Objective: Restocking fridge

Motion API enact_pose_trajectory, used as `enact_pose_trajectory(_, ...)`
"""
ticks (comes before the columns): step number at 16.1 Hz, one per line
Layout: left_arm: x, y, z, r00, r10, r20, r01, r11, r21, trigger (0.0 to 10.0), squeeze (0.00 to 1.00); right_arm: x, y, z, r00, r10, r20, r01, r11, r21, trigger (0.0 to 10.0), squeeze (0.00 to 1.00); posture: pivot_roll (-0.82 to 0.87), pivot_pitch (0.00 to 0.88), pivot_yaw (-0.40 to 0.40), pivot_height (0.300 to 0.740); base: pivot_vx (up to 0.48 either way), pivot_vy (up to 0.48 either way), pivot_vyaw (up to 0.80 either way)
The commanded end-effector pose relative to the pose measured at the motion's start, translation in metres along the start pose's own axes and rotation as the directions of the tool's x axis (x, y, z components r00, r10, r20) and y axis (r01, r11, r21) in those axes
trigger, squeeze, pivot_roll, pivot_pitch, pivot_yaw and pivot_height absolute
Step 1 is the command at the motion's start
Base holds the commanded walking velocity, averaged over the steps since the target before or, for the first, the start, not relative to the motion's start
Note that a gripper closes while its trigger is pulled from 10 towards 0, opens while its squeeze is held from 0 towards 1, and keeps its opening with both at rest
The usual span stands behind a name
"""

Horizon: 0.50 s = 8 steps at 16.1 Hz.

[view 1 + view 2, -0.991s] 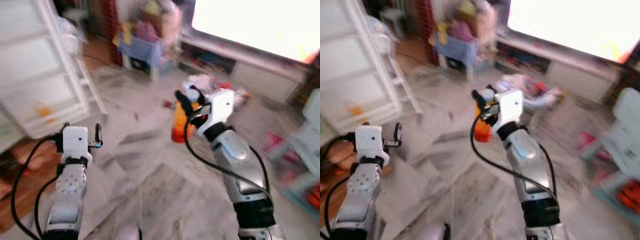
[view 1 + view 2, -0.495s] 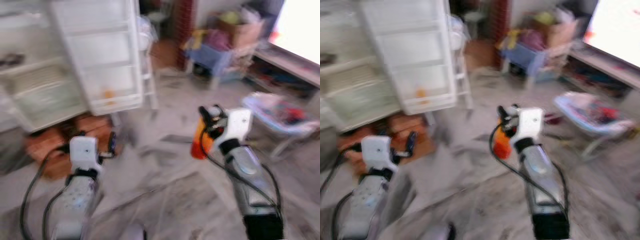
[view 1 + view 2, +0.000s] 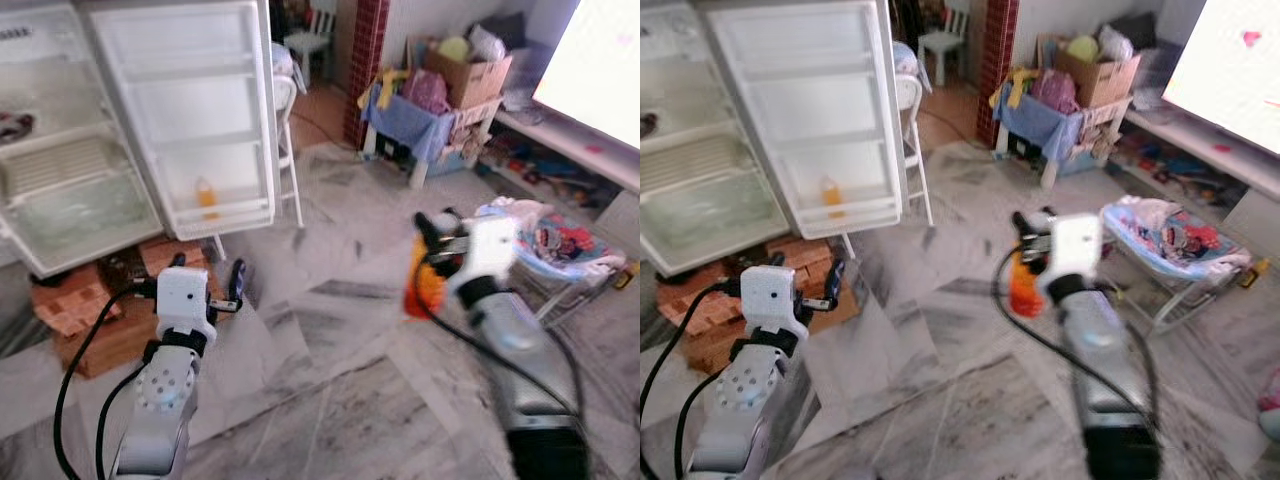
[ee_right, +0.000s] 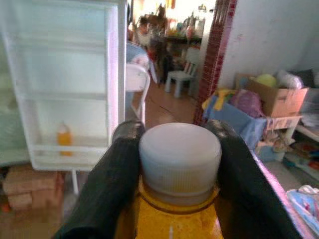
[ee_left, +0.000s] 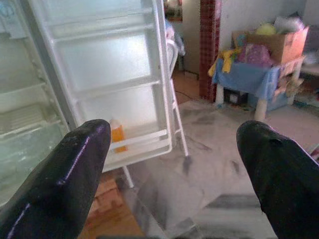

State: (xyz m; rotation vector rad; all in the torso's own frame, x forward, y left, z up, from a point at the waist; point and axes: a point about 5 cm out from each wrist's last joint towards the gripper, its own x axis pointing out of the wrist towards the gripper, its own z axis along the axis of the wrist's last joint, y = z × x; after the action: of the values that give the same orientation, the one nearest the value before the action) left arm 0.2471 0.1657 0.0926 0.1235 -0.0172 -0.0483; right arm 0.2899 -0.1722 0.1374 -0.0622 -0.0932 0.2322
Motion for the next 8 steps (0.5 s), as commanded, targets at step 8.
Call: enact_pose_trajectory(8, -0.001, 0.0, 0.0, 1.0, 0.01, 0.0, -0.01, 1.0, 0.011, 10.0, 0.0, -0.002, 0.04, 0.001, 0.981, 0.195, 0.011, -0.195, 0.976, 0.102, 10.0, 0.0, 0.14, 0.0, -0.012, 0.74, 0.431, 0.0, 0.0)
